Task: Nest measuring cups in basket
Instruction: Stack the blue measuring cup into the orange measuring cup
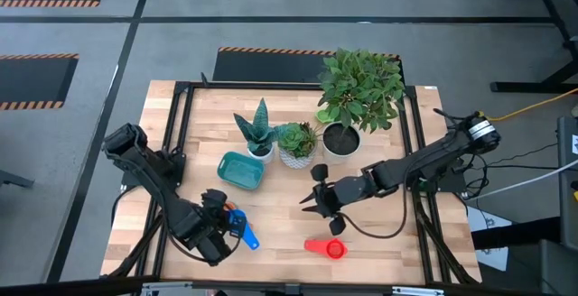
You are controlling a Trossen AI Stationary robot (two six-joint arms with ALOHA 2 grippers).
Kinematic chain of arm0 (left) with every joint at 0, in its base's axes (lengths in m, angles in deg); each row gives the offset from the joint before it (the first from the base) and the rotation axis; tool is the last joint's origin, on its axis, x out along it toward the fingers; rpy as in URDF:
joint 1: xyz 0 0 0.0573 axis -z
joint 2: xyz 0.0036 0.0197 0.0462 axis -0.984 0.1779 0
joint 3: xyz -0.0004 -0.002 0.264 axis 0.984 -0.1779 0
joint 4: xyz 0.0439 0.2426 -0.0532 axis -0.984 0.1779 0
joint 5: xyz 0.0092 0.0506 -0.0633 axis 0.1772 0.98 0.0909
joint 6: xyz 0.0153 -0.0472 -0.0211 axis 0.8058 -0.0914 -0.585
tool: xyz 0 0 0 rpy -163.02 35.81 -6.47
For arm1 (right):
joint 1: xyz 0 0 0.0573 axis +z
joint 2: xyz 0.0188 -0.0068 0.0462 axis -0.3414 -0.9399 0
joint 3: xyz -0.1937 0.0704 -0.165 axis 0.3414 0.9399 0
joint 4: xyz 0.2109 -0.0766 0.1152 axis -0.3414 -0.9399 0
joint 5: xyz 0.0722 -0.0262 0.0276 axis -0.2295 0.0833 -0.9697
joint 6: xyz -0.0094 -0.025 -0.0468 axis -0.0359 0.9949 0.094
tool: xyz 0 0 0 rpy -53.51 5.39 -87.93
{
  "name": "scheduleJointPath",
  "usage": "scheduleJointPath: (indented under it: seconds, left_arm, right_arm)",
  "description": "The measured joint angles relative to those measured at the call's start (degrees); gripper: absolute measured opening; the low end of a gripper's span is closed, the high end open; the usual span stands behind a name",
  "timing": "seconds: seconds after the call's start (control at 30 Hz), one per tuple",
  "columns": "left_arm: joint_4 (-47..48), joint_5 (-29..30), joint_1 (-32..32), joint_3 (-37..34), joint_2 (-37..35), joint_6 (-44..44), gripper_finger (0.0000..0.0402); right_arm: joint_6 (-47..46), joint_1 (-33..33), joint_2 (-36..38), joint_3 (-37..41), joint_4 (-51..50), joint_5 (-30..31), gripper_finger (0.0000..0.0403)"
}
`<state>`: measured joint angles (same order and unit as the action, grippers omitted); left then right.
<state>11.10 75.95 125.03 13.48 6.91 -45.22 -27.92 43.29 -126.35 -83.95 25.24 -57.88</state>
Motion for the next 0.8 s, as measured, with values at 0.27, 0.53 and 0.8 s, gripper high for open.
scheduleJointPath:
  seconds: [0.27,0.53,0.8]
  left_arm:
    - [7.2,-0.4,0.0,0.0,1.5,-2.7,0.0003]
    - [10.6,-4.5,0.0,0.0,1.8,-2.9,0.0005]
    - [11.6,-4.3,-0.8,0.0,2.0,-3.2,0.0007]
  right_arm:
    - [-0.2,-0.5,-2.2,0.0,2.1,0.0,0.0094]
    - [-0.2,-0.5,-2.1,0.0,3.4,0.0,0.0094]
    - [-0.2,-0.5,-2.1,0.0,3.9,0.0,0.0094]
